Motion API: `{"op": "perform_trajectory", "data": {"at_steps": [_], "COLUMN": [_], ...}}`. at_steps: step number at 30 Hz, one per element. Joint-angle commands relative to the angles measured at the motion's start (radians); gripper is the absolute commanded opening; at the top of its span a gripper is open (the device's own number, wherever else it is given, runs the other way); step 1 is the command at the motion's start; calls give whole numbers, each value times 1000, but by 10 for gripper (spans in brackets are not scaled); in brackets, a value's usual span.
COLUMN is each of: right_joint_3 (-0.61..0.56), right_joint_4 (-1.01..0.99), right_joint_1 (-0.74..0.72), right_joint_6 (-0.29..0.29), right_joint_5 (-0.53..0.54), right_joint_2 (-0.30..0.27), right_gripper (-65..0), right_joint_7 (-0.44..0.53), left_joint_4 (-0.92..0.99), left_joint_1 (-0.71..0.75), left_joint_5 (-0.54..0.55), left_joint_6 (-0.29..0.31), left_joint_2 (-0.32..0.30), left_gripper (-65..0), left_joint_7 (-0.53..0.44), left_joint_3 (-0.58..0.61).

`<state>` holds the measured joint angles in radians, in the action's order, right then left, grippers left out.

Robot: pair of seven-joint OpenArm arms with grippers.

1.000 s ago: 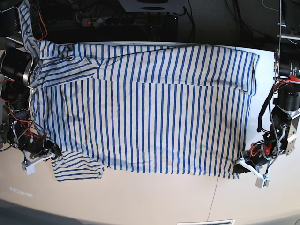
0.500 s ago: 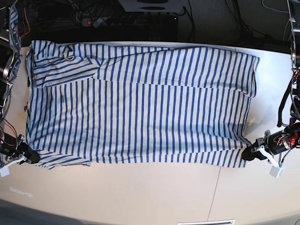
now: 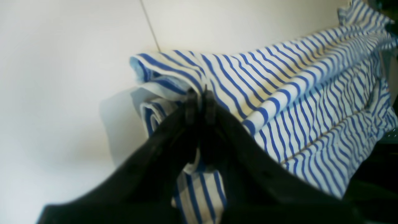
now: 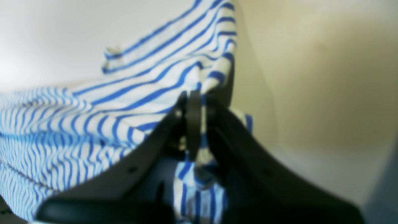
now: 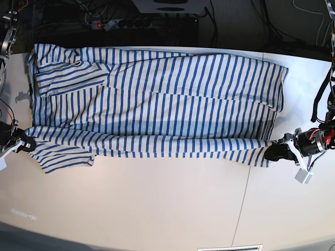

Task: Fold the T-shirt properly
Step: 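Fold the hem edge with both grippers over toward the collar edge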

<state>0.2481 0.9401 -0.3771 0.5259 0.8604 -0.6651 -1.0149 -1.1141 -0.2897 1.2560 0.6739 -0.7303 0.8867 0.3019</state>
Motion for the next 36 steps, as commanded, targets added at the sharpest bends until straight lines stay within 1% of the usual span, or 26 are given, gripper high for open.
{"op": "perform_trajectory", "data": {"at_steps": [1, 10, 17, 22, 25, 26, 28, 29, 30, 31, 36], "right_joint_3": [7, 7, 7, 7, 6, 6, 7, 6, 6, 7, 21], "right_joint_4": [31, 64, 63, 62, 60, 60, 60, 60, 60, 61, 63], "right_joint_1": [-4, 130, 195, 233, 247, 247, 247, 247, 247, 247, 233], "right_joint_6": [90, 89, 89, 87, 86, 83, 80, 80, 80, 80, 80], "right_joint_5": [16, 14, 5, -39, -71, -80, -105, -105, -101, -101, -81], "right_joint_2": [-35, -36, -35, -33, -30, -30, -30, -30, -31, -31, -33], "right_gripper": [-650, -650, -650, -650, -650, -634, -432, -344, -282, -258, -259], "right_joint_7": [16, 34, 57, 107, 129, 138, 149, 151, 151, 151, 151], "left_joint_4": [-30, -51, -51, -51, -51, -51, -51, -51, -51, -51, -51], "left_joint_1": [-9, 42, 92, 112, 112, 112, 112, 112, 112, 112, 110], "left_joint_5": [7, -35, -64, -150, -154, -154, -155, -154, -154, -154, -158], "left_joint_6": [24, 24, 24, 24, 24, 24, 24, 24, 24, 24, 24], "left_joint_2": [-24, -24, -23, -23, -20, -17, -12, -11, -9, -9, -6], "left_gripper": [-650, -650, -650, -650, -650, -650, -650, -650, -650, -650, -650], "left_joint_7": [-16, -22, -25, -124, -143, -143, -143, -143, -143, -143, -143], "left_joint_3": [-7, -7, -7, -7, -7, -7, -7, -7, -7, -7, -7]}}
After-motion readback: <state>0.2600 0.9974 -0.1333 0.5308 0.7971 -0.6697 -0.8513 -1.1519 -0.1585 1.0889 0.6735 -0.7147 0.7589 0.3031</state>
